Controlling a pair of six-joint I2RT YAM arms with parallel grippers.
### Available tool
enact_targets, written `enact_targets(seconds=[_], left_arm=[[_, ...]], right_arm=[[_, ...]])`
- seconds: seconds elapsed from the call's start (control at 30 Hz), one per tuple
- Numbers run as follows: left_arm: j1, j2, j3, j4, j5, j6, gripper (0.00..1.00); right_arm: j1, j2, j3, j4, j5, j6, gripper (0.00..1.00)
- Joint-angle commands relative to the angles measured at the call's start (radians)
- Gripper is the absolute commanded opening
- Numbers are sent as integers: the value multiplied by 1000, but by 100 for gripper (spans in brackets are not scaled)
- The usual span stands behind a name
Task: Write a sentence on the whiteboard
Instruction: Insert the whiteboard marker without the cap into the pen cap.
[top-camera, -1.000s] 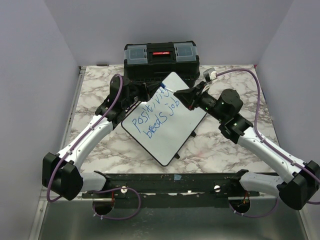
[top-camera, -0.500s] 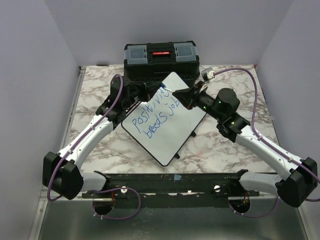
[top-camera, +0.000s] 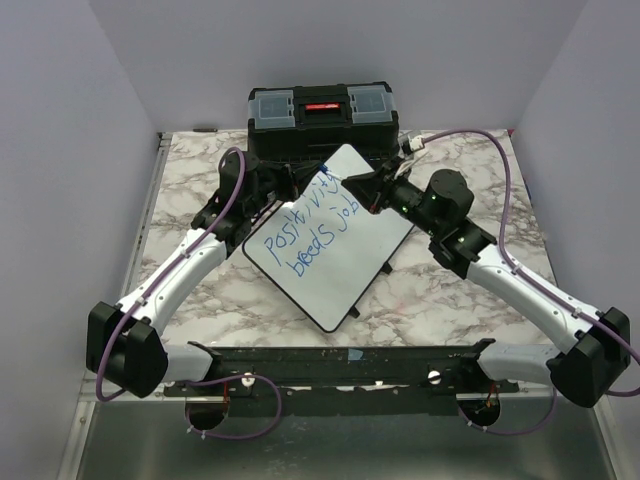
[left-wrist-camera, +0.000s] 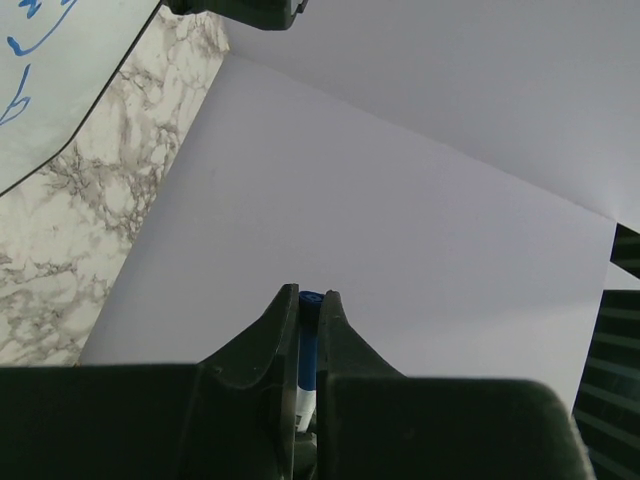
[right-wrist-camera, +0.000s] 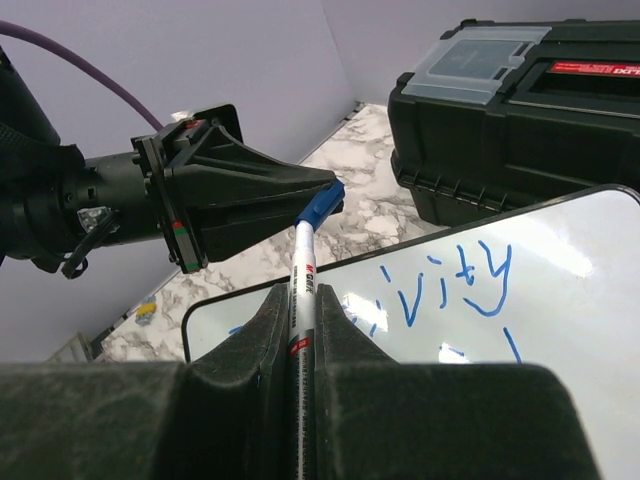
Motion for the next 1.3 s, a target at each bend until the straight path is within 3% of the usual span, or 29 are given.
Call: enact_targets(seconds=[0.0, 0.97, 1.27], left_arm=[[-7, 13, 3, -10, 21, -66, 0], [-51, -31, 40, -80, -52, 8, 0], [-100, -35, 39, -40, -64, 15, 0]], right_arm=[[7, 27, 55, -33, 57, 14, 1], [17, 159, 208, -207, 122, 26, 1], [17, 160, 179, -160, 145, 83, 1]])
